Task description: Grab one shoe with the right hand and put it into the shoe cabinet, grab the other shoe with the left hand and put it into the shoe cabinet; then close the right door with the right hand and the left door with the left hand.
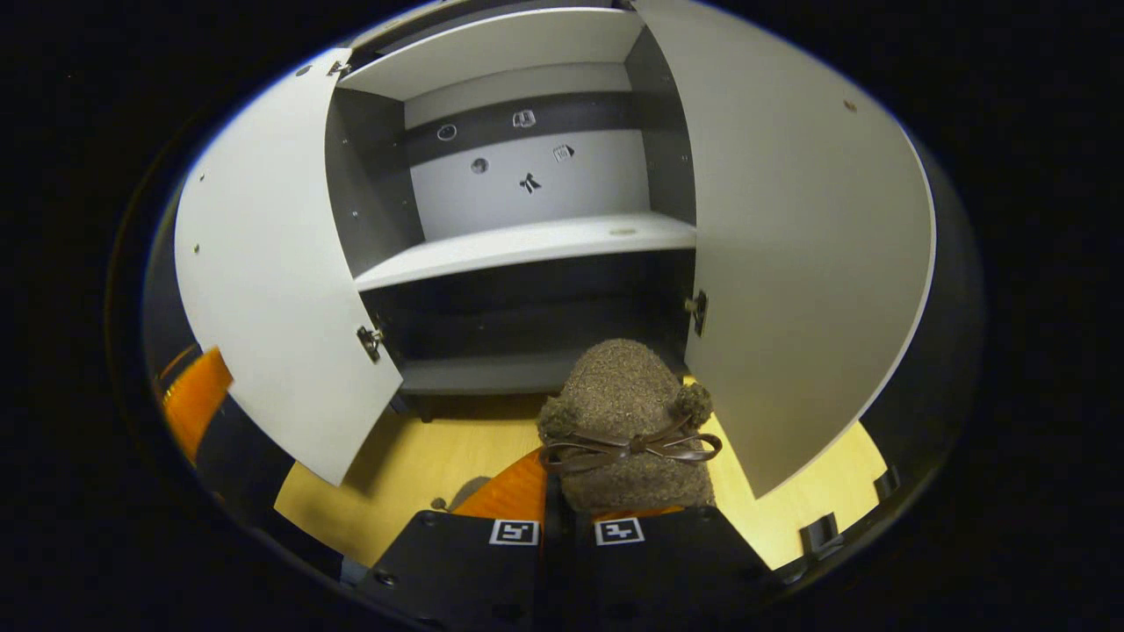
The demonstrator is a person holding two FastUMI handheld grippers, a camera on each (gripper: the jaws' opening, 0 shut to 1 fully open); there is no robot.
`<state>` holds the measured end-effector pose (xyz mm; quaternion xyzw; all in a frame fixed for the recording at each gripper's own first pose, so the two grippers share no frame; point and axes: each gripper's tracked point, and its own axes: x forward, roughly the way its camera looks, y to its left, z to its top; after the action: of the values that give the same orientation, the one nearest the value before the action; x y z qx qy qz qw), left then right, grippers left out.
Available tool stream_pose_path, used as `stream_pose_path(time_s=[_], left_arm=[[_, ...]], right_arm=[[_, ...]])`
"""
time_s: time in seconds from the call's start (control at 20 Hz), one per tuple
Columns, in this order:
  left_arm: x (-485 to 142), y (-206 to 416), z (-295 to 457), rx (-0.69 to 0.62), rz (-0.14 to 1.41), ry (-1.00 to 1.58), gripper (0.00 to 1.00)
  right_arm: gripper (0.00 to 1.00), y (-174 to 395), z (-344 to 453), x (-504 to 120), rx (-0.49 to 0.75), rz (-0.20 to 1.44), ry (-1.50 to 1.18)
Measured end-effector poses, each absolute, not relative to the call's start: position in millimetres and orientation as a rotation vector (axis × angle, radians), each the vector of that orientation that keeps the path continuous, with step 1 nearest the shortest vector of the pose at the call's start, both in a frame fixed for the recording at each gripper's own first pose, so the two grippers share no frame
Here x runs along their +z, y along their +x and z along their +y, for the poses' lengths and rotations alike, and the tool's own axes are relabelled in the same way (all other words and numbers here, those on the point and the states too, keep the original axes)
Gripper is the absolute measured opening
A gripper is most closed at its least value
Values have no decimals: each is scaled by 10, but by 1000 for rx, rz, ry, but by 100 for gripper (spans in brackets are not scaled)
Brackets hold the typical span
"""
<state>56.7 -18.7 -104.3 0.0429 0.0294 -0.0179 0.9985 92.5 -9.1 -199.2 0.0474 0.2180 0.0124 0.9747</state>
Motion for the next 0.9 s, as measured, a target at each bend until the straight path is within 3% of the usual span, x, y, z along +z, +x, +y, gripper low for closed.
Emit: stream_pose_path(time_s=[0.5,0.9], left_arm=[[-889,588,-168,-37,43,58,96],[-845,665,-145,-25,38,50,96]], right_arm=[[9,2007,119,-649,58,320,42],[8,3297,156,-580,67,400,92]])
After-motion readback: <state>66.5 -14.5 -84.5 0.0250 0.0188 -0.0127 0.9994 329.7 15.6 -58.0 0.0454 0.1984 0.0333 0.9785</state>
